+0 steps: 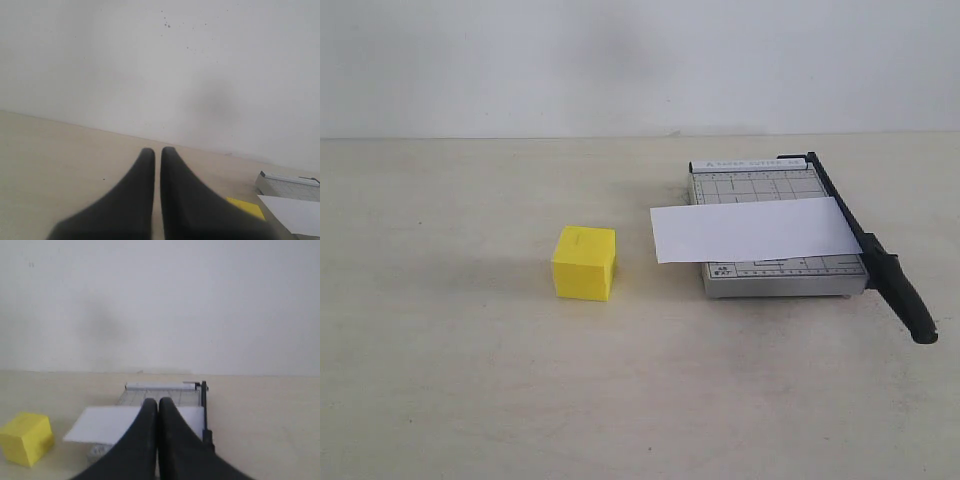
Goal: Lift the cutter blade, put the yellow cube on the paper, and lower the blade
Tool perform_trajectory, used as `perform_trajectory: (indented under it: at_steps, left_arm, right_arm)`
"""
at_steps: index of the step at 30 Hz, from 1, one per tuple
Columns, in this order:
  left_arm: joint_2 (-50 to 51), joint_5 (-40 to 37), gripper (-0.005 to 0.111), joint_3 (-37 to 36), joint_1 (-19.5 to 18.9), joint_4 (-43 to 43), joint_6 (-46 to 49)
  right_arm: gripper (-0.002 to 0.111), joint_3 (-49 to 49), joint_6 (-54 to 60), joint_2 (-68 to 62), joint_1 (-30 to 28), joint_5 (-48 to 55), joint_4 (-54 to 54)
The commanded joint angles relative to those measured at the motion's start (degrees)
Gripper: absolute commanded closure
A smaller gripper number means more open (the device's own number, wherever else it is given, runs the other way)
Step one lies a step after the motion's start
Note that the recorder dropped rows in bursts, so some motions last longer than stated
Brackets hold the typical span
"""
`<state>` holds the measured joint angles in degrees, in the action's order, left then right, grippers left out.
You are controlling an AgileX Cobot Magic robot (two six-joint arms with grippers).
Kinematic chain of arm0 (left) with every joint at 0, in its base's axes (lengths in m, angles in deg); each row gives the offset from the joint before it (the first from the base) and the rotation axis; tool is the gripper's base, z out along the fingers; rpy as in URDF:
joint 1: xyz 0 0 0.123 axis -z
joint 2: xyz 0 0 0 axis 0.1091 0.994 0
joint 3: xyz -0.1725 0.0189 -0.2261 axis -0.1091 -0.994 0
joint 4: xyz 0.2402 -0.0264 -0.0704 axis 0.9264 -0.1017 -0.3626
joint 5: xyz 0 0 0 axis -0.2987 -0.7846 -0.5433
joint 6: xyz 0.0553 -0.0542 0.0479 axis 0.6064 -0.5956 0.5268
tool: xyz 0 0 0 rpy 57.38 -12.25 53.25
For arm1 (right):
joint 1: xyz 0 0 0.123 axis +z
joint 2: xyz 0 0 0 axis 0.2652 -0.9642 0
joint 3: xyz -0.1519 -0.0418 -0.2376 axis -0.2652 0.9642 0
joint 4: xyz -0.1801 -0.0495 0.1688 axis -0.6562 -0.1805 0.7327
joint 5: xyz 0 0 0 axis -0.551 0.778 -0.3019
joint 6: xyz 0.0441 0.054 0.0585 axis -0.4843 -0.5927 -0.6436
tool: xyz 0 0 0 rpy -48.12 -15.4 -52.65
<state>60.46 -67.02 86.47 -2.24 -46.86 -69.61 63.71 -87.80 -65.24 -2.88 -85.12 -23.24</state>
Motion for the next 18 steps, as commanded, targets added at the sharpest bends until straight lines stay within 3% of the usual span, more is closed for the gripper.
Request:
perform_trajectory:
  at_steps: [1,6,11,14,18]
  left_arm:
    - [-0.2,0.8,0.102,0.1,-0.1,-0.2,0.2]
    - [-0.2,0.8,0.102,0.1,-0.1,-0.2,0.2]
    - [-0.2,0.8,0.102,0.1,-0.1,-0.2,0.2]
    - [-0.2,0.8,0.102,0.1,-0.1,-0.2,0.2]
    - [-0.2,0.8,0.102,0.1,-0.1,-0.2,0.2]
  right_arm:
    - [0.109,-0.1,-10.2,0.4,0.1,-9.4,1.3]
    - [0.109,-0.1,-12.1,0.4,0.1,-16.4,1.3]
    - [0.106,-0.1,-14.2,0.4,0.1,-13.6,3.0]
    - [0.095,-1.7,-15.0,0.4,0.1,-6.9,4.5]
    - [0.062,-4.6,-14.4,0.2,0.1,-0.1,4.5]
